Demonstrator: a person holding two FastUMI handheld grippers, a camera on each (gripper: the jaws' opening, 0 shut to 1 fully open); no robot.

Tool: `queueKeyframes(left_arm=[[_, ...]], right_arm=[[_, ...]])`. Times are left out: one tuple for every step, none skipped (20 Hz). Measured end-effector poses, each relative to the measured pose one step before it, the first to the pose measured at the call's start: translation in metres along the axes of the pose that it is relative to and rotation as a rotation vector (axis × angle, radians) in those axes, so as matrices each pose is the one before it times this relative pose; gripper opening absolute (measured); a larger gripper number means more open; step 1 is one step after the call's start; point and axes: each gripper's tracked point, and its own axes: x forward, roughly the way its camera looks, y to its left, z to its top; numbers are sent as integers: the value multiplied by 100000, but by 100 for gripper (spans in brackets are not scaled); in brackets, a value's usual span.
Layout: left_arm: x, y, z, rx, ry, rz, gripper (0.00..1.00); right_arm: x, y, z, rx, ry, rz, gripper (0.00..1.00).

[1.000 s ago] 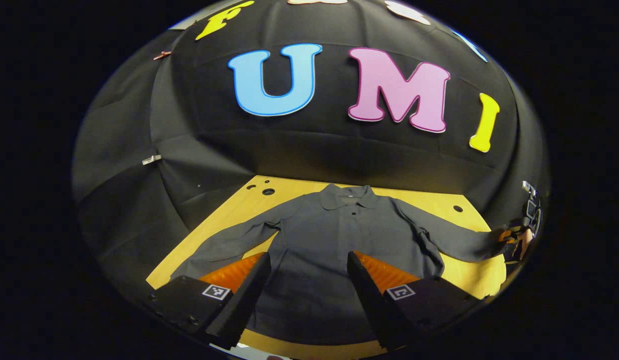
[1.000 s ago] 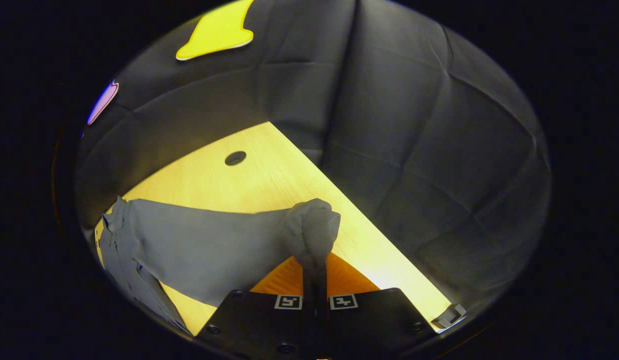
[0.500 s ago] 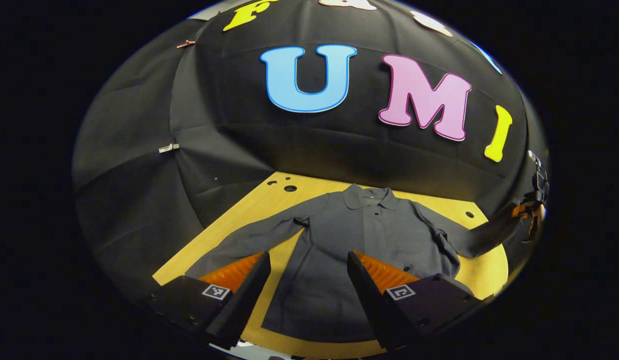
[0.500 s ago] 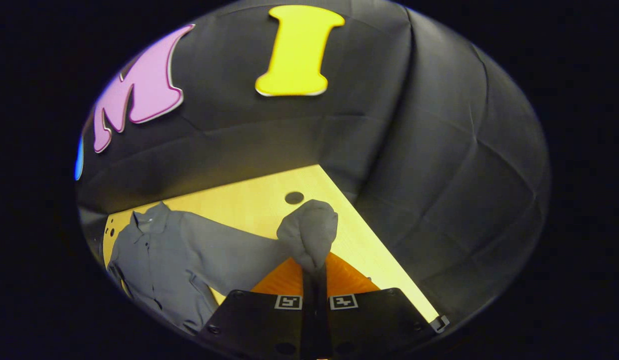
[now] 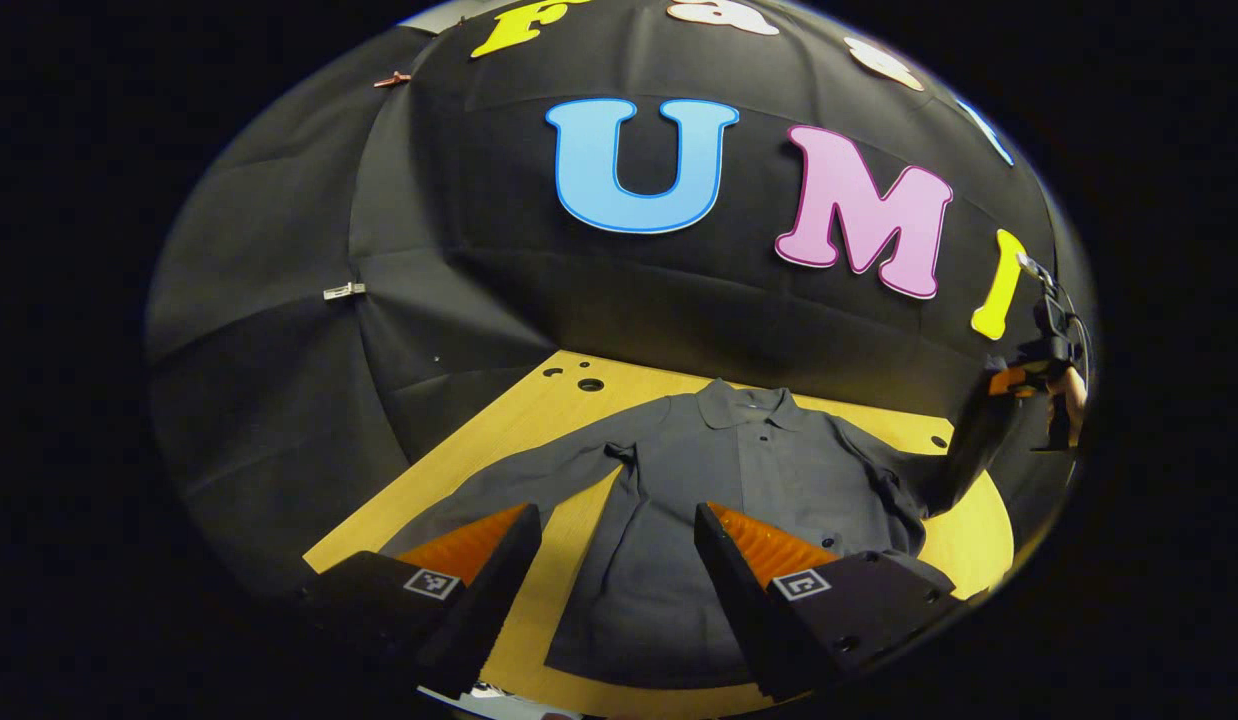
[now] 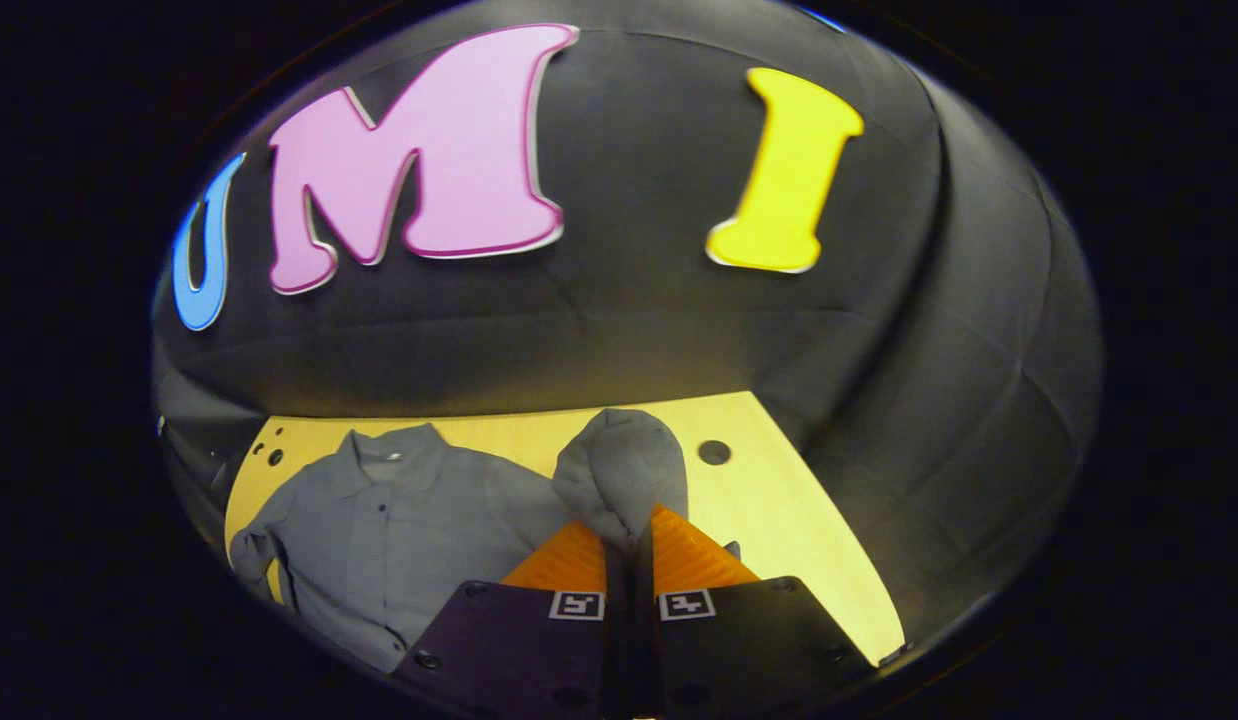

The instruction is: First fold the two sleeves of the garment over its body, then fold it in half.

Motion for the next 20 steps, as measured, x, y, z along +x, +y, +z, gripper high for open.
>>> queueKeyframes(left_arm=[[56, 42, -423, -1897, 994, -1080, 98], [-5, 98, -138, -2664, 1107, -861, 98], [-17, 197, -141, -2250, 487, -440, 98], [-46, 211, -2, -1135, 159, 163, 98], [-172, 398, -53, -238, 71, 636, 95], [-154, 431, 75, 120, -18, 680, 98], [-138, 603, -16, -61, -45, 847, 98], [-137, 664, -3, -451, 32, 913, 98], [56, 540, -71, -909, 197, 875, 98], [-74, 609, 48, -1131, 63, 801, 98], [-99, 573, 27, -1030, -34, 1102, 98], [2, 637, 92, -918, 141, 1496, 98], [34, 650, -103, -830, 424, 1498, 98], [-18, 605, 76, -638, 346, 1503, 98], [-58, 597, 14, -430, 244, 1466, 98], [34, 533, 53, -294, 120, 1367, 97], [-135, 543, -35, -160, 117, 1161, 97], [-40, 427, -18, 47, -13, 938, 97], [-51, 531, -168, 187, 127, 1044, 97], [-65, 412, 11, -120, -123, 691, 97]], right_arm=[[428, 2229, 581, -2066, -841, 2497, 5], [901, 2608, 124, -1854, -360, 2612, 5], [507, 2437, 121, -1210, -125, 2948, 5], [392, 2415, 228, -671, 2, 3037, 5], [453, 2295, 57, -782, 92, 2868, 5], [650, 2089, -59, -1083, 234, 2726, 5], [359, 2071, -98, -1130, 388, 3006, 5], [404, 1948, -141, -1037, 485, 3028, 5], [607, 1737, -299, -1023, 576, 2327, 5], [544, 1682, -302, -578, 761, 2096, 5], [683, 1708, -336, -179, 859, 2303, 5], [811, 1795, -538, -80, 763, 2281, 5], [866, 1796, -523, -565, 1014, 2147, 5], [830, 1514, -434, -1044, 828, 1715, 5], [658, 1459, -547, -1140, 1033, 1512, 5], [479, 1181, -499, -882, 1110, 893, 5], [610, 1038, -429, -644, 1320, 152, 5], [513, 993, -243, -113, 1225, 417, 5], [686, 1252, -342, 602, 676, 1115, 5], [666, 1190, -183, 956, 492, 1335, 6]])
